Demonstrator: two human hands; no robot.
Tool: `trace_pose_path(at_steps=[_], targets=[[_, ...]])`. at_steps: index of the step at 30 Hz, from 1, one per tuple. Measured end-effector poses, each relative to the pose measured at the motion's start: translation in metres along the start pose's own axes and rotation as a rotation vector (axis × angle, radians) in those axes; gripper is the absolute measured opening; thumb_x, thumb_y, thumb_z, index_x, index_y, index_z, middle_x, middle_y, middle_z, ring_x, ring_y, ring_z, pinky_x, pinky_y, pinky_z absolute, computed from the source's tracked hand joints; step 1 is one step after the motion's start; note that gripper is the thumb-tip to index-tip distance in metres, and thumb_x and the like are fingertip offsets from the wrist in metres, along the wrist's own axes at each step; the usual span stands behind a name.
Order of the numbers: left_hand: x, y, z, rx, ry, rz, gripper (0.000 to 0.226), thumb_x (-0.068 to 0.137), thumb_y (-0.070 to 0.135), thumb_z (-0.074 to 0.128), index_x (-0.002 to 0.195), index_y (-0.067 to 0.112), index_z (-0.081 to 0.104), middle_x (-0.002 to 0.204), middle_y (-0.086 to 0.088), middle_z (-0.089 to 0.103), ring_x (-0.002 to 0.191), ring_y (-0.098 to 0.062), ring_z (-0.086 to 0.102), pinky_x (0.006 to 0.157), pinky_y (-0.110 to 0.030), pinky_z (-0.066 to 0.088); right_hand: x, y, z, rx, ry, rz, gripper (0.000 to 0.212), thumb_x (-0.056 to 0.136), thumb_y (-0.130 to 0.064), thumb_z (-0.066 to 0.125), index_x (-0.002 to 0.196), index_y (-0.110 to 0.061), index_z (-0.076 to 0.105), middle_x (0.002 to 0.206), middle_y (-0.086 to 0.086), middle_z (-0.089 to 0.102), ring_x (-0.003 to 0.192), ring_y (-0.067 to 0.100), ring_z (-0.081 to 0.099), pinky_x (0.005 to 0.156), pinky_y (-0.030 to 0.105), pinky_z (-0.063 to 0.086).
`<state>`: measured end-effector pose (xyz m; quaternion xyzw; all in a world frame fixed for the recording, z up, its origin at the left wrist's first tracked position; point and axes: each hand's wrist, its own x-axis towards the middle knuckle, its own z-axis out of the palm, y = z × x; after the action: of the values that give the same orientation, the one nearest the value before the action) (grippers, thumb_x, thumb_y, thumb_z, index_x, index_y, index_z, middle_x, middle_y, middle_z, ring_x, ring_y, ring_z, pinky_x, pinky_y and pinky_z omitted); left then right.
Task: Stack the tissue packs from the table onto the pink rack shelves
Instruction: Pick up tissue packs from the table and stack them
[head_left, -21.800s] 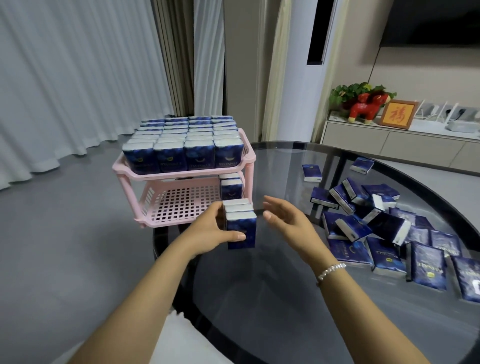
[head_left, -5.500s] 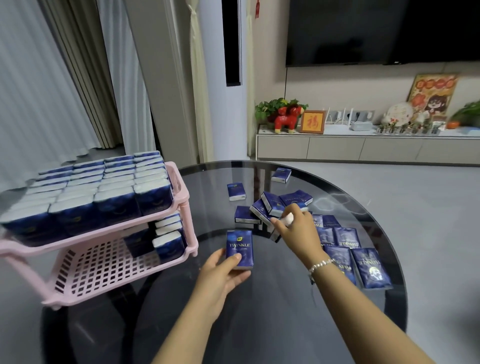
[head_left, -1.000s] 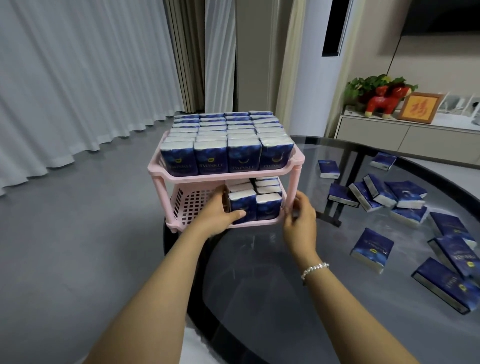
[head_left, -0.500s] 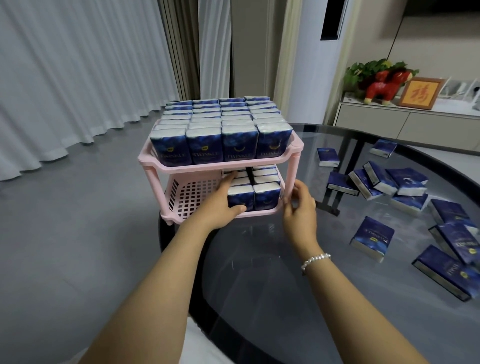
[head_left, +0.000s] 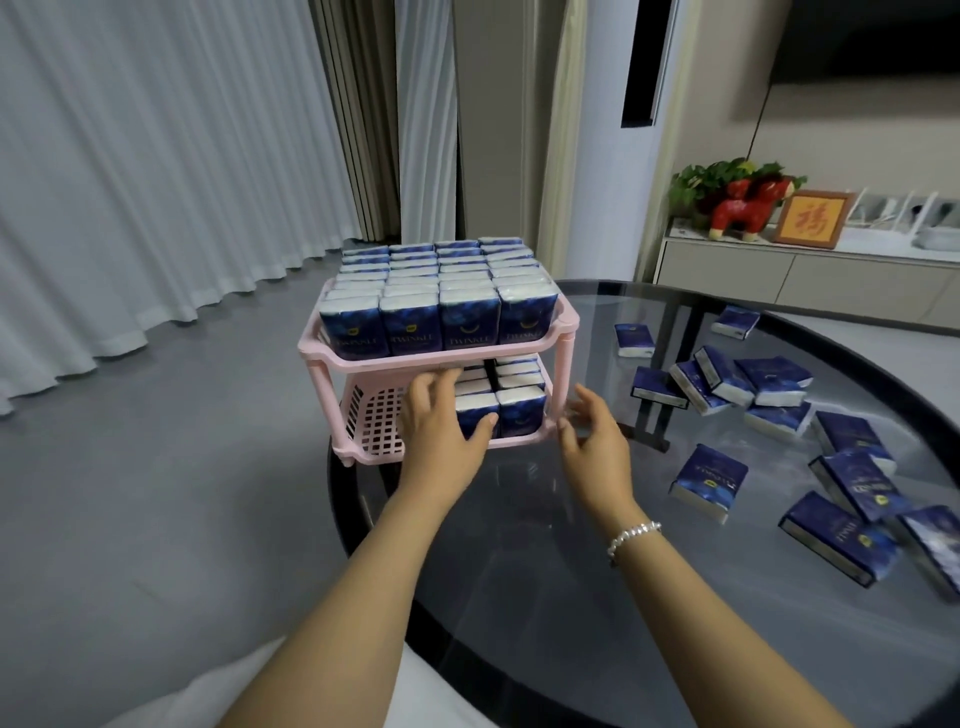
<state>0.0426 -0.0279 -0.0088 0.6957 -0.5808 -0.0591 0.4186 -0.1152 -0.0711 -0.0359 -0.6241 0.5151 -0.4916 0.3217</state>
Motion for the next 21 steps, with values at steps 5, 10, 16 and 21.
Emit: trace_pose_path(at_steps=[5, 10, 16, 21], targets=[[-0.033, 0.037, 0.017, -0.101, -0.034, 0.078, 0.021, 0.082, 0.018, 0.069, 0.102, 0.013, 0.064, 0.107, -0.003, 0.055, 0.104, -0.025, 0.055, 0.097, -0.039, 0.040, -0.022, -0.001, -0.041, -0.122, 0.024, -0.026, 0.034, 0.090, -0.010, 0.054, 0.124, -0.015, 0.053, 0.120, 0.002, 0.057, 0.111, 0.015, 0.053, 0.098, 0.039, 0.047], [-0.062, 0.069, 0.051, -0.103, -0.289, 0.015, 0.016, 0.090, 0.032, 0.059, 0.105, 0.026, 0.061, 0.114, 0.009, 0.055, 0.110, -0.012, 0.053, 0.101, -0.029, 0.030, -0.046, 0.015, -0.091, -0.335, 0.063, -0.075, 0.030, 0.087, -0.002, 0.055, 0.115, -0.007, 0.061, 0.113, 0.008, 0.060, 0.112, 0.025, 0.052, 0.099, 0.035, 0.043], [-0.074, 0.103, 0.093, -0.123, -0.423, -0.078, 0.022, 0.092, 0.034, 0.056, 0.111, 0.024, 0.061, 0.117, 0.006, 0.056, 0.103, -0.011, 0.057, 0.102, -0.027, 0.035, -0.061, 0.042, -0.150, -0.721, 0.249, -0.134, 0.026, 0.076, -0.001, 0.068, 0.101, -0.009, 0.069, 0.097, 0.008, 0.068, 0.098, 0.033, 0.057, 0.083, 0.041, 0.037], [-0.072, 0.125, 0.131, -0.046, -0.483, -0.138, 0.049, 0.090, 0.047, 0.054, 0.129, 0.017, 0.054, 0.132, -0.003, 0.053, 0.122, -0.022, 0.049, 0.103, -0.032, 0.032, -0.062, 0.063, -0.184, -0.878, 0.323, 0.006, 0.034, 0.072, -0.008, 0.072, 0.106, -0.003, 0.067, 0.107, 0.014, 0.067, 0.106, 0.039, 0.054, 0.090, 0.046, 0.033]])
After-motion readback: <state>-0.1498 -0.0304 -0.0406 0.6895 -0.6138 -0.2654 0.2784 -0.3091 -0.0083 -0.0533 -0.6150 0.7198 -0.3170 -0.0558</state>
